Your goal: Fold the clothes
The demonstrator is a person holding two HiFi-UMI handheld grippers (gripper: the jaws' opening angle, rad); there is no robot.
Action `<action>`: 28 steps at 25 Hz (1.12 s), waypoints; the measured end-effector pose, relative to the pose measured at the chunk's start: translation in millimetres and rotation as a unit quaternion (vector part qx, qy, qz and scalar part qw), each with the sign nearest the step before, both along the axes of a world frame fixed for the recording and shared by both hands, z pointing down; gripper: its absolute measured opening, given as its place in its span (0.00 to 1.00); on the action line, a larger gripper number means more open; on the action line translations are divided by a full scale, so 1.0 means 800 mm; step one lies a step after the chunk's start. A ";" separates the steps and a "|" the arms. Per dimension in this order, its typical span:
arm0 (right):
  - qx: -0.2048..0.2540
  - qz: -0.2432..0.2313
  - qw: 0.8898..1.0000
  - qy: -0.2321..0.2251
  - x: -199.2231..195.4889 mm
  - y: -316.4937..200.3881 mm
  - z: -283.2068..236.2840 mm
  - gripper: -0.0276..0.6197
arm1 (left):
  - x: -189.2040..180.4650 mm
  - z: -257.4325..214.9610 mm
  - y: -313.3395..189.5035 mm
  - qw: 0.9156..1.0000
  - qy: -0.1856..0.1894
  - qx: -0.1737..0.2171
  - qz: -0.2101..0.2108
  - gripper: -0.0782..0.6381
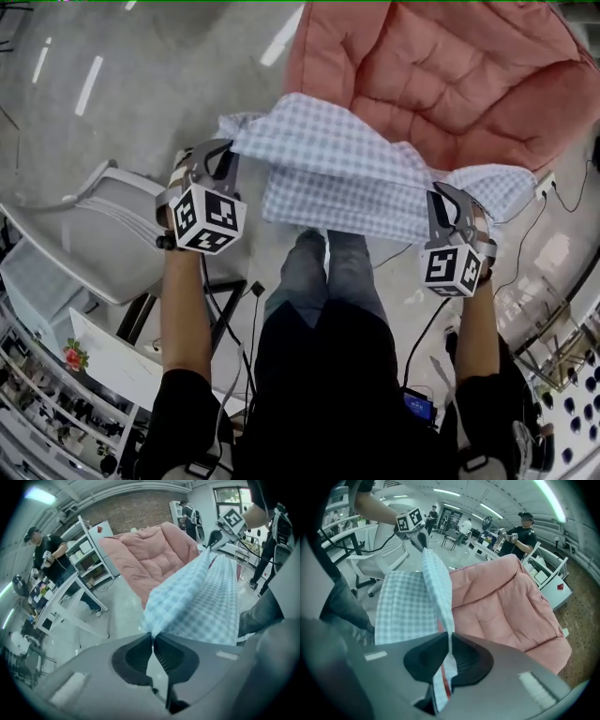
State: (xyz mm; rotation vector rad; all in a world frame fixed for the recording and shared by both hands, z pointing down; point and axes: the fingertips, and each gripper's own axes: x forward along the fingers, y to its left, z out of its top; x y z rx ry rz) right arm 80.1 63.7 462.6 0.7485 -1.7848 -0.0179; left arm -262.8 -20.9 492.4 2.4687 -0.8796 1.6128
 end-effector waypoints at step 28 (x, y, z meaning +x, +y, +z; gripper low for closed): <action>-0.060 0.017 0.998 0.016 -0.029 0.203 0.117 0.23 | -0.020 0.107 0.208 0.986 0.122 -0.089 -0.076 0.25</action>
